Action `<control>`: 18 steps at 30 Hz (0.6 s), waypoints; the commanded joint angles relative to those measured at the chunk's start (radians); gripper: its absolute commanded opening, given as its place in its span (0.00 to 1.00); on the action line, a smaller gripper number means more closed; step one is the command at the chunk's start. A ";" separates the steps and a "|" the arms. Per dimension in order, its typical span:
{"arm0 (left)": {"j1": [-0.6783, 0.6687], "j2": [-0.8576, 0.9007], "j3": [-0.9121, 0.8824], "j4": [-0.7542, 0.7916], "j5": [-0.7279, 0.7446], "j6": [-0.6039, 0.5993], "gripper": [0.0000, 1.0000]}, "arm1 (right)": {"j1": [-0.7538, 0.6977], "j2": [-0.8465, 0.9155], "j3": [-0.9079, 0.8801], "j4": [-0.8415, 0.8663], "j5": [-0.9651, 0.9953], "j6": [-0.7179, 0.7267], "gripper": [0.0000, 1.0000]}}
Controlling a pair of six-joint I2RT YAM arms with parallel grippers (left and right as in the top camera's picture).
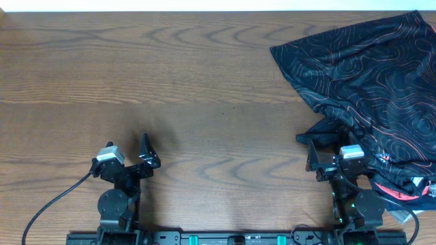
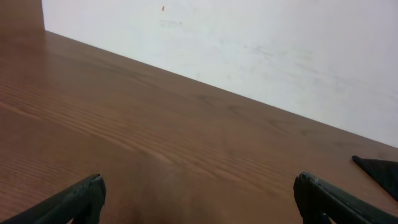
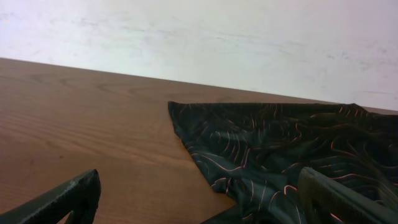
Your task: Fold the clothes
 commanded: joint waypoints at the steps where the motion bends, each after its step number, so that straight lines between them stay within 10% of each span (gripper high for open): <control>1: 0.007 -0.002 -0.033 -0.014 -0.005 0.012 0.98 | 0.009 -0.001 -0.002 0.000 0.006 -0.016 0.99; 18: 0.007 0.002 -0.032 0.005 -0.051 -0.002 0.98 | 0.009 0.121 0.134 -0.103 0.145 0.093 0.99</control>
